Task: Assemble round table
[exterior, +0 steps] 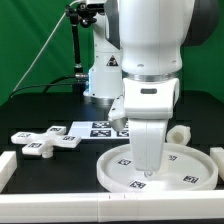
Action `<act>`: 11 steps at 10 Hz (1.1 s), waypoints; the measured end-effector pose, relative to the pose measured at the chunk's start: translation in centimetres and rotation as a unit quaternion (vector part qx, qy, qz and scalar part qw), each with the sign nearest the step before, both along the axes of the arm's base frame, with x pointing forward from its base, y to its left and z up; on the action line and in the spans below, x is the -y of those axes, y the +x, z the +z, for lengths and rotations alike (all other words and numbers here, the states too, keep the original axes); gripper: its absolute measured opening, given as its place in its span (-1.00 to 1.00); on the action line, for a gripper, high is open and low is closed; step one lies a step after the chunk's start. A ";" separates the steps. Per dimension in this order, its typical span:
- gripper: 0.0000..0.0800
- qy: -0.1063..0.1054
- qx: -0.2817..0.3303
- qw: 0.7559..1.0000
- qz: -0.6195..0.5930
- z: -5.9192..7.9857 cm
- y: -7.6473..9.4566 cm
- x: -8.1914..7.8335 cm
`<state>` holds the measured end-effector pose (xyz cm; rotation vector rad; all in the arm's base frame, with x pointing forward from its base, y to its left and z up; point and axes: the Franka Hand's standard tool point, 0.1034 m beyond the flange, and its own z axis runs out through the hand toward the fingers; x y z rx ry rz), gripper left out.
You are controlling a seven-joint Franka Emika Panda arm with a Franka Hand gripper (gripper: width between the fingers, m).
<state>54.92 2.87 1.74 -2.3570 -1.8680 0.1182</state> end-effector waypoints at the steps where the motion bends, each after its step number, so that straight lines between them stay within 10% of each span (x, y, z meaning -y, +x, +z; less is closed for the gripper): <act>1: 0.62 -0.001 0.001 1.000 -0.001 0.1 0.0 0.1; 6: 0.62 -0.013 0.053 0.998 -0.036 4.6 -2.4 1.4; 11: 0.62 -0.021 0.049 0.991 -0.121 4.8 -3.1 1.4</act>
Offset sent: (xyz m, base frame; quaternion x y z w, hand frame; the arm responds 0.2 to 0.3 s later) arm -0.0226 -0.0110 0.0342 -0.0552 0.0101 0.0519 0.9971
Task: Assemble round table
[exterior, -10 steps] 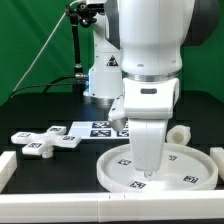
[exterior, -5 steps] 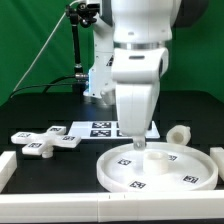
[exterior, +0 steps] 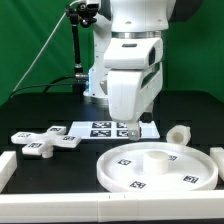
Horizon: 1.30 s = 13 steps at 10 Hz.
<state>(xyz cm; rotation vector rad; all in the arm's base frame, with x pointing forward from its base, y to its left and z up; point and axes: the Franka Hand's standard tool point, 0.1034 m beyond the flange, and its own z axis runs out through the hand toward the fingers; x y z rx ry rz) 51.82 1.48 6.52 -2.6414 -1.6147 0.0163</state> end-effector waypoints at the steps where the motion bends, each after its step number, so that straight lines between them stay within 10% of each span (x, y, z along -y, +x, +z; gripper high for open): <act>1: 0.62 -0.001 -0.002 0.999 -0.041 -0.1 -0.1 0.0; 11: 0.62 0.006 -0.032 0.862 -0.505 -1.3 -2.4 -3.5; 13: 0.62 0.011 -0.052 0.767 -0.640 -1.5 -3.8 -3.8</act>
Offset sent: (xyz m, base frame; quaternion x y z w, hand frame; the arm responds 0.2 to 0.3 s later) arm -0.0248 0.0061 -0.0003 0.0041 -0.0278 0.2902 0.9566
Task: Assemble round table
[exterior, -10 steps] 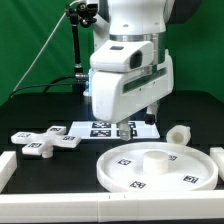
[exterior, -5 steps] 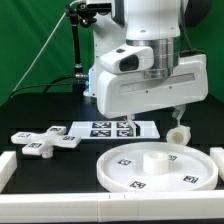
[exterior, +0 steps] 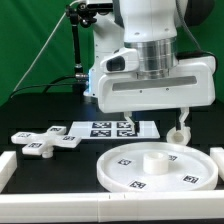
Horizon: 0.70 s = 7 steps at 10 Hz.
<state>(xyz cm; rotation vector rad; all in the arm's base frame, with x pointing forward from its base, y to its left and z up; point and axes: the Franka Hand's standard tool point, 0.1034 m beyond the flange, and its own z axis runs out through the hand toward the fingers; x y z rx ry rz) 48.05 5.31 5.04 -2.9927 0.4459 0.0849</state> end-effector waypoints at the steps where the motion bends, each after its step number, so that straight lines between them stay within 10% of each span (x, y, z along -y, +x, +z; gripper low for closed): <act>1: 0.62 0.007 -0.012 0.998 -0.056 -0.4 -0.6 -0.4; 7: 0.62 0.012 -0.034 0.988 -0.147 -0.7 -1.3 -2.6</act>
Offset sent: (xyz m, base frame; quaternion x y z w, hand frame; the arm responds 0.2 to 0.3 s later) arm -0.0110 0.0226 -0.0039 0.0071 0.0077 0.1684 0.9857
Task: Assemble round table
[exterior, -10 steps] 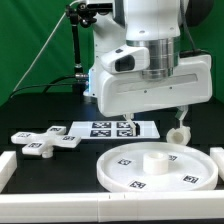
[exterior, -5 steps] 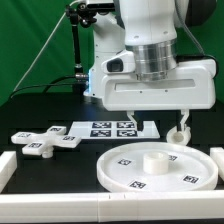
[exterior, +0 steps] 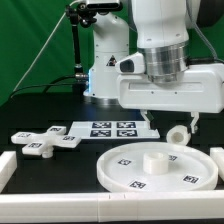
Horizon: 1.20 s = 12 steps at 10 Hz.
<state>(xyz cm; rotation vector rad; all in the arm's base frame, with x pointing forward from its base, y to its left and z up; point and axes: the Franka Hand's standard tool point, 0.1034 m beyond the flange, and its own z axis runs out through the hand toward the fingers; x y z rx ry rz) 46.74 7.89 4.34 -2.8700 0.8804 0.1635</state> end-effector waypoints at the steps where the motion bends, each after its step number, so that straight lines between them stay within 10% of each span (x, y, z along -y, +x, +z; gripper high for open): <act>1: 0.62 0.001 0.001 1.000 0.008 0.0 0.0 -0.5; 12: 0.62 0.173 -0.266 0.946 0.066 -0.4 -0.8 0.8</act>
Offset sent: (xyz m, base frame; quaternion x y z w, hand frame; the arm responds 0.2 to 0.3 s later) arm 0.0000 0.0000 0.0000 0.0000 -0.1296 0.0000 0.9916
